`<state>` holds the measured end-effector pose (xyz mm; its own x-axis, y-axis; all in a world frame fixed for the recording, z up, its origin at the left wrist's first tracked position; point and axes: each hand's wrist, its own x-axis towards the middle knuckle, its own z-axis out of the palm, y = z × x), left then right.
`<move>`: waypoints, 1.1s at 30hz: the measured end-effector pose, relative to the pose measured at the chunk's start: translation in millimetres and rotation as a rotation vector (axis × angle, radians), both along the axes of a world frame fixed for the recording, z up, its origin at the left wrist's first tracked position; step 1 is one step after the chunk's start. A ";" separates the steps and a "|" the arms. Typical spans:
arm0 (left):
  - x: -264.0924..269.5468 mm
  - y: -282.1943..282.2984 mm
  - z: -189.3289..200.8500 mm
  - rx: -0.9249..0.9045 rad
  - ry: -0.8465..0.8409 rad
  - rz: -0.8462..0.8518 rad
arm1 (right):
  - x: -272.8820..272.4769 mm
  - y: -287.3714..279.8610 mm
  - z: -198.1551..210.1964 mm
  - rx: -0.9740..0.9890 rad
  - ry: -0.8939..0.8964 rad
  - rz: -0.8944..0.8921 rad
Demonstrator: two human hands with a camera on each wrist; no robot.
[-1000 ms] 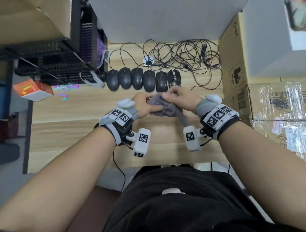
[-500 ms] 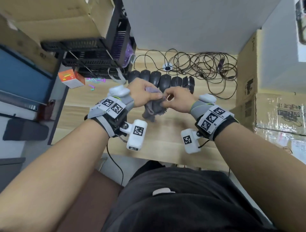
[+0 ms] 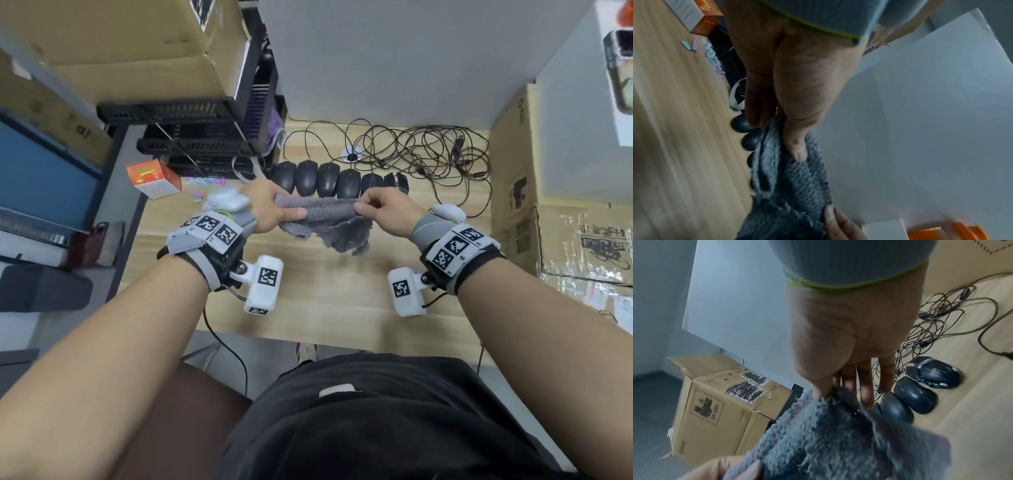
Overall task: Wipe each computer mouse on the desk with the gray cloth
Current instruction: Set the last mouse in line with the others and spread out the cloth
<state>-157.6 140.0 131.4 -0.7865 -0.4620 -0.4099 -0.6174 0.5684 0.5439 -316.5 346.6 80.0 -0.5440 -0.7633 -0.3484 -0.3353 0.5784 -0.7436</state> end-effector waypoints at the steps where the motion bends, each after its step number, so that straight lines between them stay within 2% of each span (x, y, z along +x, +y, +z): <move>1: 2.1 -6.5 -3.9 0.033 0.019 0.014 | 2.9 -4.3 3.5 -0.018 -0.047 -0.045; 3: 6.1 -14.1 -8.6 0.124 0.099 0.082 | 8.1 -10.7 9.0 -0.035 -0.079 -0.080; 7: 3.5 -26.5 -8.0 0.291 0.236 0.217 | 14.2 -20.6 10.2 0.014 -0.063 0.022; 10: -2.7 -28.3 -1.8 0.360 0.280 0.189 | 16.5 -28.0 12.1 0.106 0.029 0.043; 13: -7.2 -29.4 4.8 0.410 0.343 0.179 | 18.3 -38.5 17.5 0.071 0.093 -0.005; 16: -7.1 -36.6 7.3 0.378 0.356 0.203 | 15.5 -46.1 23.6 -0.076 -0.027 -0.125; 19: -3.4 -49.9 7.7 0.348 0.381 0.300 | 14.6 -47.4 30.5 -0.095 -0.074 -0.172; 21: -1.3 -56.9 5.1 0.374 0.379 0.351 | 17.5 -46.5 36.3 -0.105 -0.052 -0.167; 24: 0.5 -63.5 0.9 0.355 0.398 0.319 | 18.1 -43.6 37.5 -0.153 -0.055 -0.143; 28: 10.0 -76.6 -1.4 0.321 0.445 0.284 | 18.8 -32.5 40.7 -0.075 -0.043 -0.024; 30: 15.0 -82.6 -3.0 0.302 0.396 0.254 | 19.0 -27.9 44.2 -0.042 0.000 -0.022; 33: 17.6 -82.3 -3.0 0.278 0.224 0.230 | 21.7 -33.1 55.8 -0.137 0.000 -0.110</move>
<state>-140.0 57.8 128.4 -0.7595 -0.5323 -0.3739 -0.5600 0.2425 0.7922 -294.8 313.5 135.9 -0.6268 -0.7395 -0.2454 -0.2753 0.5048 -0.8182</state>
